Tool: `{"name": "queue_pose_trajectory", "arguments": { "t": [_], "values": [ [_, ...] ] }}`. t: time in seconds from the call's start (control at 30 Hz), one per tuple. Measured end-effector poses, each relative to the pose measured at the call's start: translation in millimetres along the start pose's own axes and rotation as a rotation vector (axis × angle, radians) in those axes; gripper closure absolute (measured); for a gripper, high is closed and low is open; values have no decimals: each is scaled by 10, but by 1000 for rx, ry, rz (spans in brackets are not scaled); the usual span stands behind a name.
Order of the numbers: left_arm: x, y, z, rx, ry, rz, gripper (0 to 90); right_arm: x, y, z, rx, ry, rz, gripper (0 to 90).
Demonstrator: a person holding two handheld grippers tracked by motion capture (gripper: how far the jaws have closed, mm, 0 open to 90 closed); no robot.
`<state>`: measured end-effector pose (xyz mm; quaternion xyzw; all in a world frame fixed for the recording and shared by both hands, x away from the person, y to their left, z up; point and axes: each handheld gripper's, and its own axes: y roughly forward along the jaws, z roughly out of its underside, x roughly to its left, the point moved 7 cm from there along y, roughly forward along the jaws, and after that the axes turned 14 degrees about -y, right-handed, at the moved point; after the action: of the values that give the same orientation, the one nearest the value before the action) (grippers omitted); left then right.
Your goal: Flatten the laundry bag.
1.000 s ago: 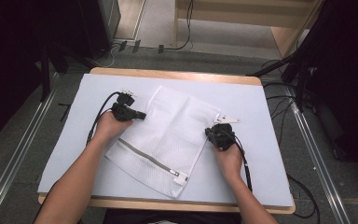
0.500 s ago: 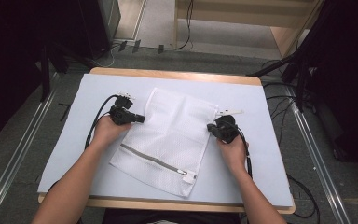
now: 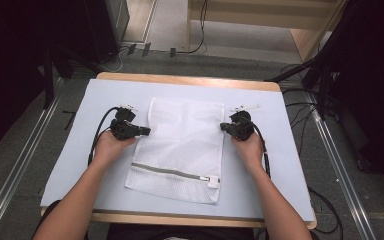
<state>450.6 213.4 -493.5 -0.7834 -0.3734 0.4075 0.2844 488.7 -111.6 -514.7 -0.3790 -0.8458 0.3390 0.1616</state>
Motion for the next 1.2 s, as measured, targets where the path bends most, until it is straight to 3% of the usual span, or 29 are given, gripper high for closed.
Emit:
{"name": "queue_pose_trajectory", "arguments": {
  "t": [0.2,0.47,0.67,0.77,0.9,1.0,1.2],
  "values": [
    [19,-24,50,-14,-20,-13,900,-39,133,-89,2,-7,-9,900],
    [162,18,-50,-48,-54,-34,900,-52,191,-110,8,-13,2,900],
    [175,55,-75,-47,-48,-39,898,-71,171,-98,8,-10,4,900],
    [183,43,-67,-44,-20,-61,860,-67,183,-93,5,-10,2,877],
    [178,-3,-75,-54,-33,-48,754,-96,151,-96,-9,15,5,709],
    [157,-71,-87,-61,-52,-23,712,-99,76,-149,-49,22,-5,679],
    [71,-166,-91,-68,-41,17,641,15,-46,-177,-52,-16,-15,677]
  ]
}}
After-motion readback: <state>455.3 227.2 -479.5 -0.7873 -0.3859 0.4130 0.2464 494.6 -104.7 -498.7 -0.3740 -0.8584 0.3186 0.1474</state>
